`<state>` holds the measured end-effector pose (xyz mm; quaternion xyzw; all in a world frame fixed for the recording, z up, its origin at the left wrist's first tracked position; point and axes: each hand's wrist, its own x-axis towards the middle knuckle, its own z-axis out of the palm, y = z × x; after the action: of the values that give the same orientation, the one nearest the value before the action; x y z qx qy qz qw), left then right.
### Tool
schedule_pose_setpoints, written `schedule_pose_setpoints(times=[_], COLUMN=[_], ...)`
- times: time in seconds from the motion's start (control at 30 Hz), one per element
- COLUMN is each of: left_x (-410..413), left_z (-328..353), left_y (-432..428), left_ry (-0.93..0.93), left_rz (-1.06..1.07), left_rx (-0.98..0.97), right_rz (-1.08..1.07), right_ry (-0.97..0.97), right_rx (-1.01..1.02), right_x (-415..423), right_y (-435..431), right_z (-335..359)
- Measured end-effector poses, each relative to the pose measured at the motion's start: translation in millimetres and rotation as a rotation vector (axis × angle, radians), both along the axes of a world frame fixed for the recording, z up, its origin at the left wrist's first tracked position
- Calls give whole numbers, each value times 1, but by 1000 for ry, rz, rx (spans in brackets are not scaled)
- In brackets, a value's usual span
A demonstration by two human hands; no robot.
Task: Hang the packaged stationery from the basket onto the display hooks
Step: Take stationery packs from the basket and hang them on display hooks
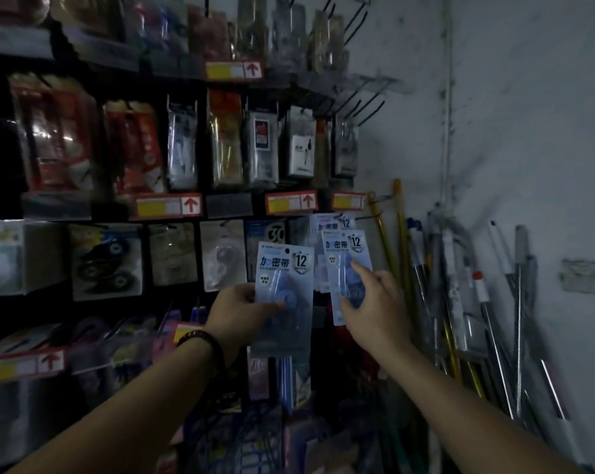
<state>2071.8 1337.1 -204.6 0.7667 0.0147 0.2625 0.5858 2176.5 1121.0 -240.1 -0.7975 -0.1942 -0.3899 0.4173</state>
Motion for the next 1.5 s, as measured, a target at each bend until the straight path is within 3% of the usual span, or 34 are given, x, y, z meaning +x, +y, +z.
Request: schedule_pose_setpoints(times=[0.5,1.03,1.2,1.3,1.5], left_x=[35,47,43,42,40], left_z=[13,23,23,22,13], left_y=[-4,-8,-17,-26,-46], left_ry=[24,0,-12,-33,-67], left_rz=[-25,-70,-77,-92,-153], left_rx=[9,-22,-28,-38,-106], right_rz=[-73,-33,-29,41,116], right_ry=[-94,91,-111,-221,-141], right_rx=[-65,-230,-31,-62,-164], right_x=[69,113,72,28,-7], right_y=[8,25,20,15,14], right_z=[36,41,34,24,-1])
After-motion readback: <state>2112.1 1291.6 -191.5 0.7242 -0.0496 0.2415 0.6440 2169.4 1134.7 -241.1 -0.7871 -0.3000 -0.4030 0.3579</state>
